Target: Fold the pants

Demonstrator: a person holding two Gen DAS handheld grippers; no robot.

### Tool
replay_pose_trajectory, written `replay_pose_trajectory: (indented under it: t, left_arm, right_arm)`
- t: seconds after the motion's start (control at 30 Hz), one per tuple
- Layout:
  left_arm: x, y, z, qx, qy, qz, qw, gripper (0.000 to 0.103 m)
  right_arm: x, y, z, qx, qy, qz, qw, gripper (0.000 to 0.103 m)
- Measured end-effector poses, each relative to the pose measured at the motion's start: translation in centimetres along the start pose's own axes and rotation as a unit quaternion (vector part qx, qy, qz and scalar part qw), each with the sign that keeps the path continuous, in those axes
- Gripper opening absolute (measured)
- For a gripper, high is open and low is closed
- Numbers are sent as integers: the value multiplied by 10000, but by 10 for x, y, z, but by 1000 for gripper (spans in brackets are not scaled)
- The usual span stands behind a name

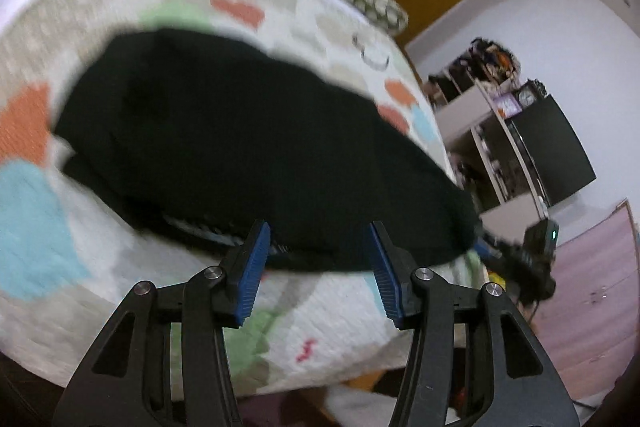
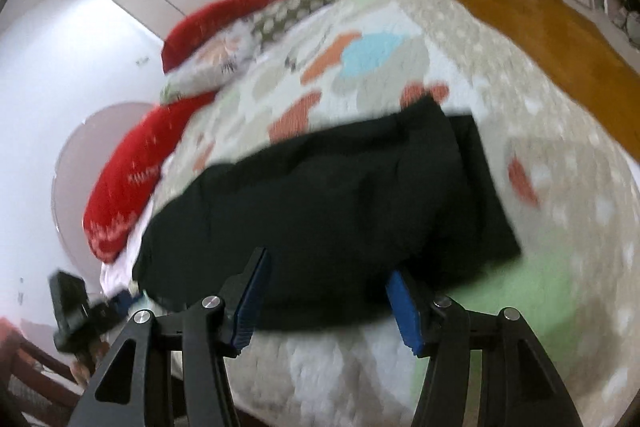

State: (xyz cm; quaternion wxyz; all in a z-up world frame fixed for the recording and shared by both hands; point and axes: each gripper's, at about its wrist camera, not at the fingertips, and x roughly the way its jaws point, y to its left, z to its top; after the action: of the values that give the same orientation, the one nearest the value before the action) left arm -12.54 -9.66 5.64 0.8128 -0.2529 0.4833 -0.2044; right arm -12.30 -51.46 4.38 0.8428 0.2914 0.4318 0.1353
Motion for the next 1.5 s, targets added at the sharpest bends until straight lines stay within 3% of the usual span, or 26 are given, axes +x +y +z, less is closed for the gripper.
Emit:
replay_pose_trajectory:
  t: [0.07,0.23,0.33,0.53,0.63,0.77,0.93,1.1,1.33,1.37,1.43,1.5]
  left_arm:
    - [9,0,-6,-142,194,21,9997,50]
    - [11,5,-8,-346,257,165,9989,50]
    - [11,3,-14,-368,385,8,9986,50]
    - [8,14,-6,-789,159,-120,9967,50]
    - [16,22,-2,-979,252,-103,9948,50]
    - [17,29,4,-1271,147,-319,9913,50]
    - [13,21,15,-1130,-150,-400,9927,51]
    - [32,23,6,-1239,142,-370,9915,51]
    - [46,19,16,-1254,-1,-434,9912,51]
    - [48,17,17,-1157,22,-299,9928,47]
    - [49,11,18,-937,72,41,9956,19]
    - [47,6,16,-825,70,23,9966,15]
  right_arm:
    - [10,-8,8,172,117,44,9998,55]
    - [15,-7,11,144,189,129,9996,55]
    - [12,-12,11,219,202,241,9993,55]
    - [12,-16,10,292,237,286,9989,55]
    - [13,-16,11,293,279,282,9988,55]
    - [11,-17,12,330,305,295,9986,55]
    - [7,-21,8,387,245,276,9986,55]
    - [-6,-23,-4,378,143,210,9990,56]
    - [-3,-34,2,612,-138,370,9973,56]
    - [-2,-34,3,587,-230,341,9974,56]
    - [-1,-32,4,482,-405,317,9975,52]
    - [1,-28,7,252,-491,275,9981,31]
